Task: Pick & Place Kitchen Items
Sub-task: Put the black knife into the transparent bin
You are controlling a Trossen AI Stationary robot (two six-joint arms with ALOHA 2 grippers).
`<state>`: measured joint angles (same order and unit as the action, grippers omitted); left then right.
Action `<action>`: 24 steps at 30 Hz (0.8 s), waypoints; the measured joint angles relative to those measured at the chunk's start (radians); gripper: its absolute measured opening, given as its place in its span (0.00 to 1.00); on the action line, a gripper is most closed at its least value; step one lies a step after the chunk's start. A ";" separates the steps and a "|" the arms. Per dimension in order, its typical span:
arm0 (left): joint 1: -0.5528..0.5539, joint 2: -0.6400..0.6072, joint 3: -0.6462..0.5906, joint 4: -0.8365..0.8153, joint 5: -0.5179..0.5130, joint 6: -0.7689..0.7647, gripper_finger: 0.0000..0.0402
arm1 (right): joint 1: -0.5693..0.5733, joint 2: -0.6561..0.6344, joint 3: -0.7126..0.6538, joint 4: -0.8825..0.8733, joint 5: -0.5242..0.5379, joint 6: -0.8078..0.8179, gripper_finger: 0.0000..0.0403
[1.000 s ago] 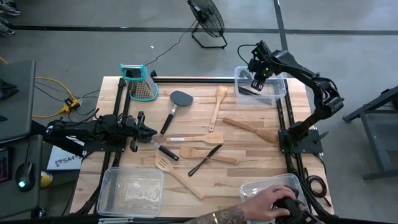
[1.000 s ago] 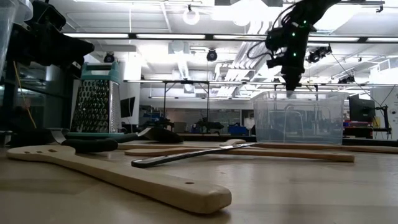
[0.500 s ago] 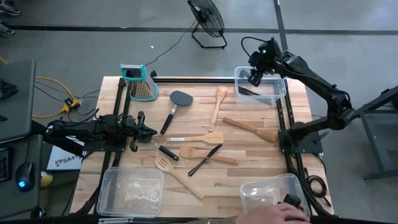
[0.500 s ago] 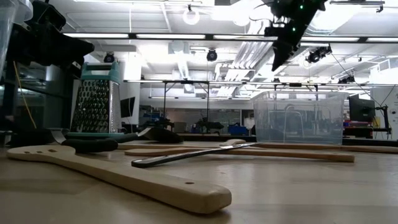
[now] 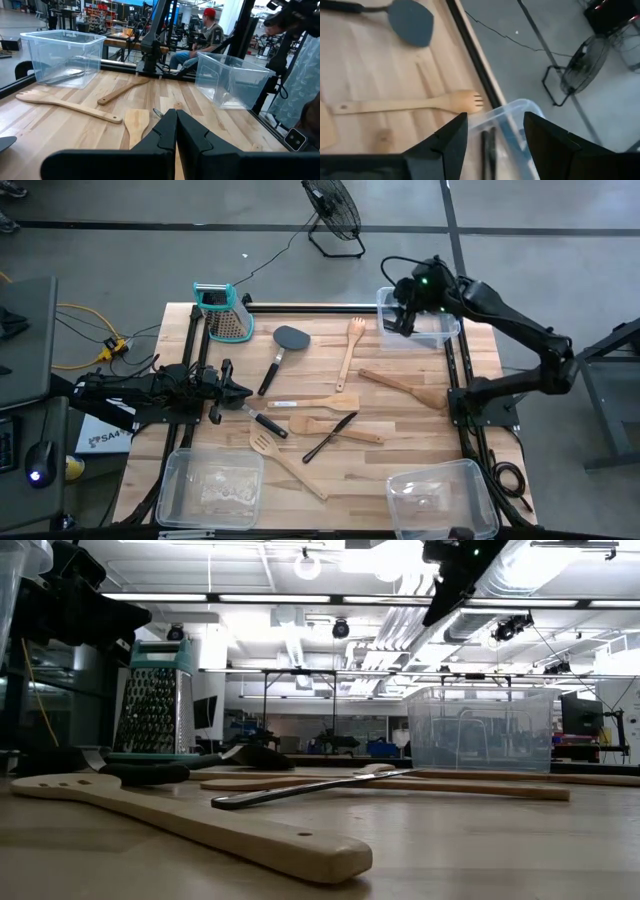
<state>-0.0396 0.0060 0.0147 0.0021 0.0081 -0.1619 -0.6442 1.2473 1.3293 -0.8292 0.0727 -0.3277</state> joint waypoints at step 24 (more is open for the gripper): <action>0.000 0.000 0.000 0.000 0.000 0.000 0.01 | 0.299 -0.533 -0.304 -0.076 -0.056 0.093 0.49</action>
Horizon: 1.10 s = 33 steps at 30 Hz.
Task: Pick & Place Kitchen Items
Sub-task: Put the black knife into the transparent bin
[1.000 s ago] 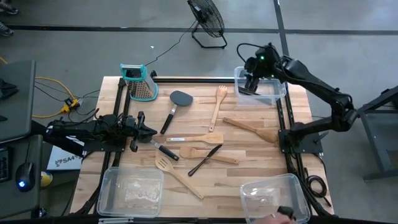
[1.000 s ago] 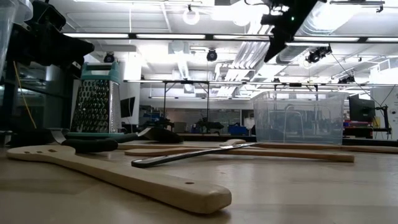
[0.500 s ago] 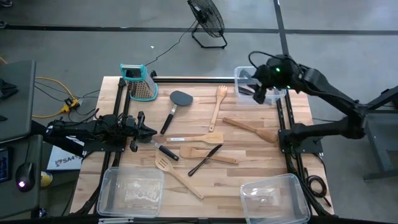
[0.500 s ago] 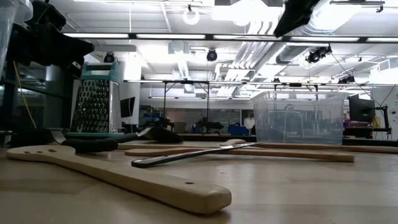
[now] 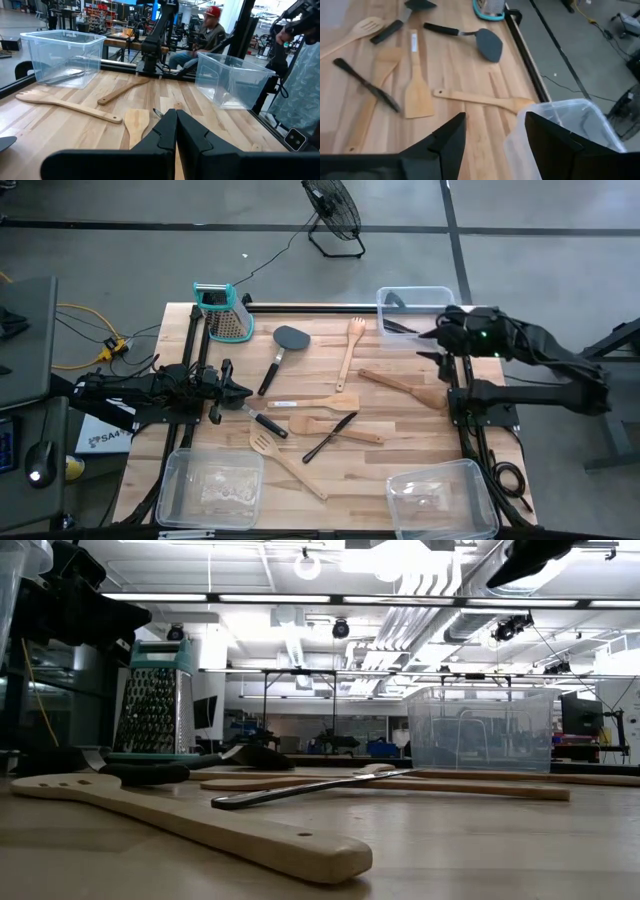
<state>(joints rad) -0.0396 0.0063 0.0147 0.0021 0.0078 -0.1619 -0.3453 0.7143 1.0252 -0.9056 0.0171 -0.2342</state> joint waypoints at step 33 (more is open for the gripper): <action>0.000 0.000 0.000 0.034 -0.239 0.000 0.01 | 0.041 -0.094 -0.047 -0.028 -0.073 0.344 0.49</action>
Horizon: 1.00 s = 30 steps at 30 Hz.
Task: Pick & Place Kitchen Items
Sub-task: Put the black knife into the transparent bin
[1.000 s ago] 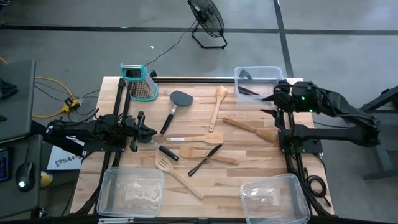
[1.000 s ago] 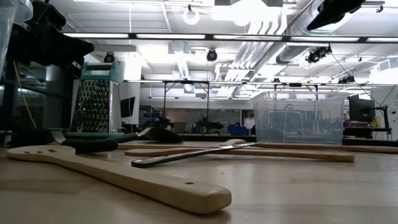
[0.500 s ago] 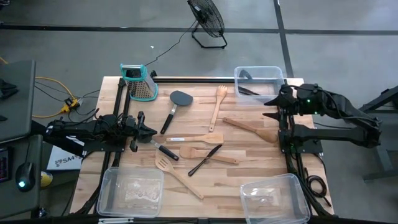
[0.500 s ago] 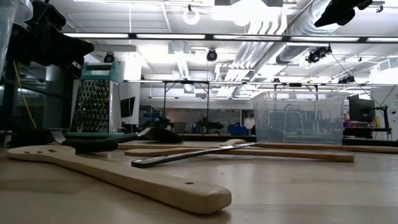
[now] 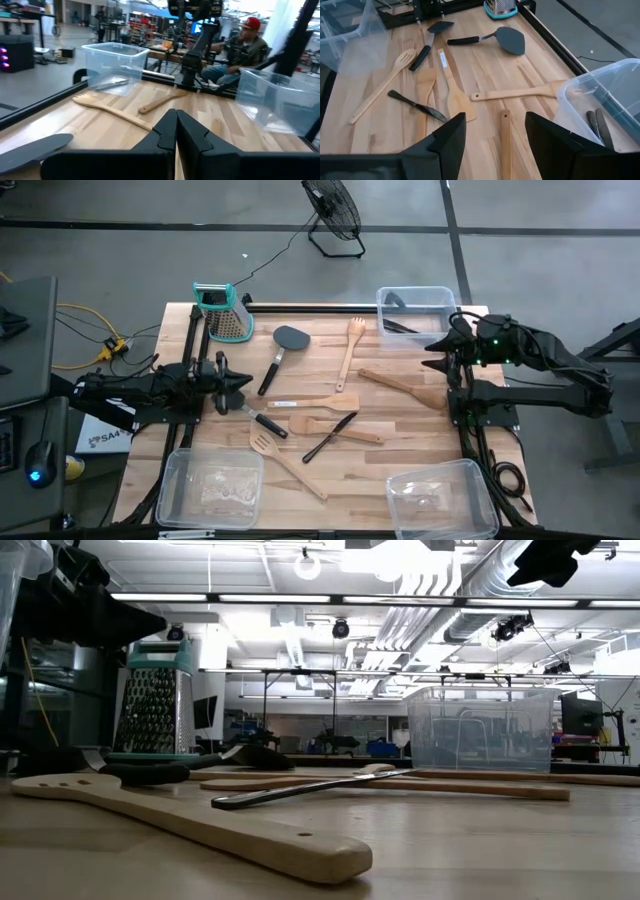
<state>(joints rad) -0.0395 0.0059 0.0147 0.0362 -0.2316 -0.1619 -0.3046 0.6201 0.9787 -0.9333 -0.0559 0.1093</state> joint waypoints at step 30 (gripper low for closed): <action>0.000 0.655 0.353 -0.082 0.057 -0.303 0.29 | 0.064 0.001 -0.081 0.049 -0.051 -0.024 0.44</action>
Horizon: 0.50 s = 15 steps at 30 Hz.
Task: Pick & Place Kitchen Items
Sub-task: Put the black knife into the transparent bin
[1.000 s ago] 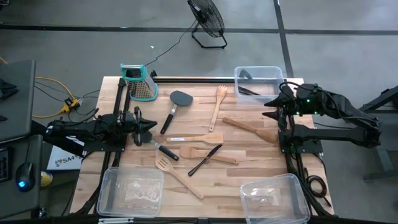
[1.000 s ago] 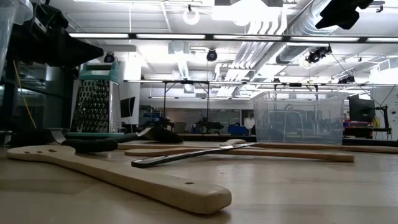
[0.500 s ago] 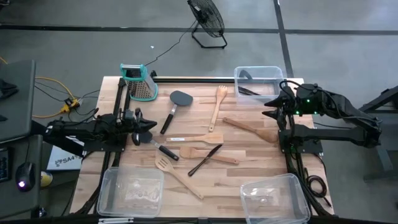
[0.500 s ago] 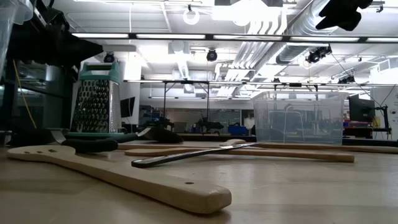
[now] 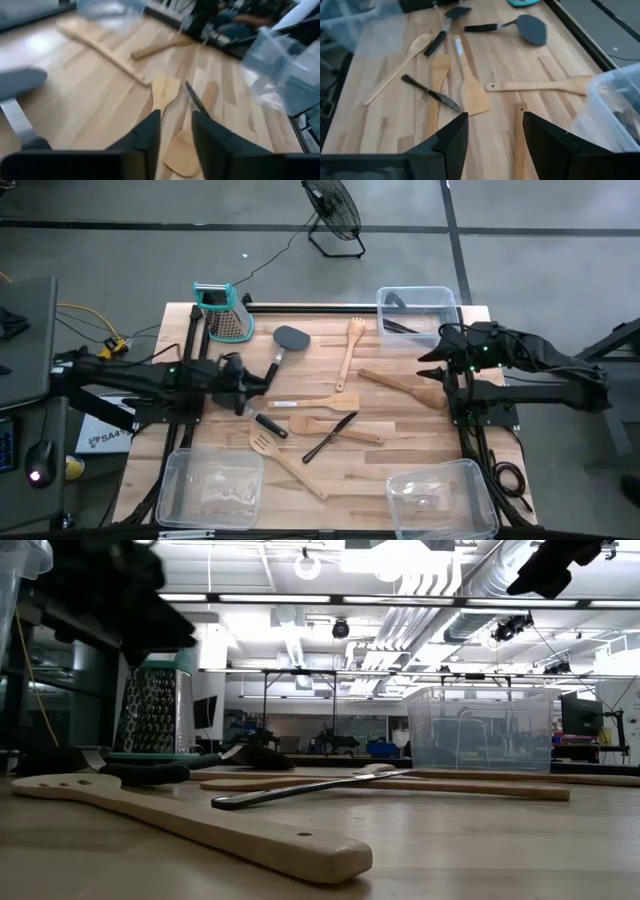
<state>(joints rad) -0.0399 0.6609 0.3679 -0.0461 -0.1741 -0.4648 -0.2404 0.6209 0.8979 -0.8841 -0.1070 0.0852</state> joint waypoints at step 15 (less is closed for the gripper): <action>-0.029 0.718 0.632 -0.451 0.213 -0.211 0.43 | 0.008 -0.038 0.000 0.013 -0.151 -0.222 0.44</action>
<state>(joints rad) -0.0692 1.3786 0.9999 -0.4975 0.0390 -0.6763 -0.2325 0.5827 0.8978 -0.8715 -0.2581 -0.1368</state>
